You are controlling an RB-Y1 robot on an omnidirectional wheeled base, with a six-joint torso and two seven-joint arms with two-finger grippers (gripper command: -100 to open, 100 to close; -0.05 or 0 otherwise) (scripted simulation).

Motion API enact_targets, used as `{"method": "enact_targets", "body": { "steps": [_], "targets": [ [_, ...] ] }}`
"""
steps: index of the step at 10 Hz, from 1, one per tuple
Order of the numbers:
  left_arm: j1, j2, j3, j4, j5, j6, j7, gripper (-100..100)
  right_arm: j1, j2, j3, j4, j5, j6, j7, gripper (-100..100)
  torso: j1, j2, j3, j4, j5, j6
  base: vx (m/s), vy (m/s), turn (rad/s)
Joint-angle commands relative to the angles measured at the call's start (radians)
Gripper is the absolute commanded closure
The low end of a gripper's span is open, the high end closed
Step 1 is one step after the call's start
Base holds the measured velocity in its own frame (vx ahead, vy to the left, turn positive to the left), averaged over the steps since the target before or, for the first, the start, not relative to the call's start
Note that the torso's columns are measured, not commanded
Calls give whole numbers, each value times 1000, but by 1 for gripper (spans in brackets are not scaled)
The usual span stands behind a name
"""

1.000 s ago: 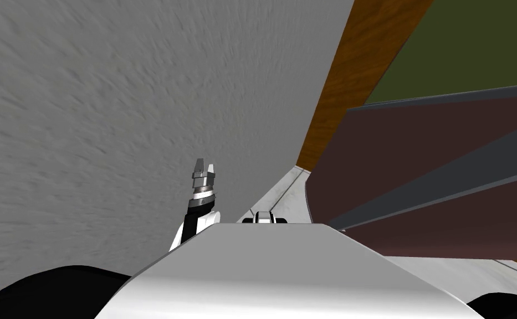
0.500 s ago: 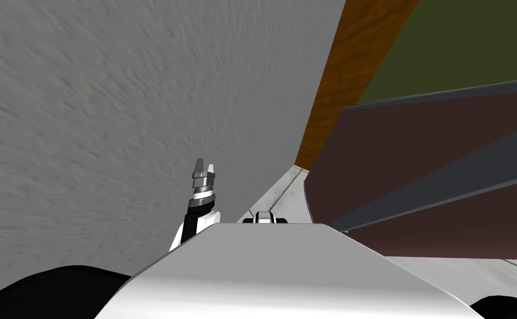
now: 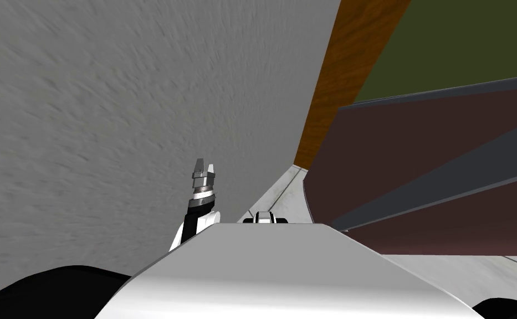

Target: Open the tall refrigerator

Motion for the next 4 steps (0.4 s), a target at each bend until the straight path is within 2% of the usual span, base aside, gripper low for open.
{"method": "enact_targets", "body": {
  "steps": [1,4],
  "targets": [
    [0,0,0,0,0,0,0,0,1,1,2,0,0,-3,0,0,-2,1,1,1,-1,1,0,0,0],
    [0,0,0,0,0,0,0,0,3,3,7,-2,1,-8,0,0,-6,2,3,1,-4,2,0,0,0]
  ]
}}
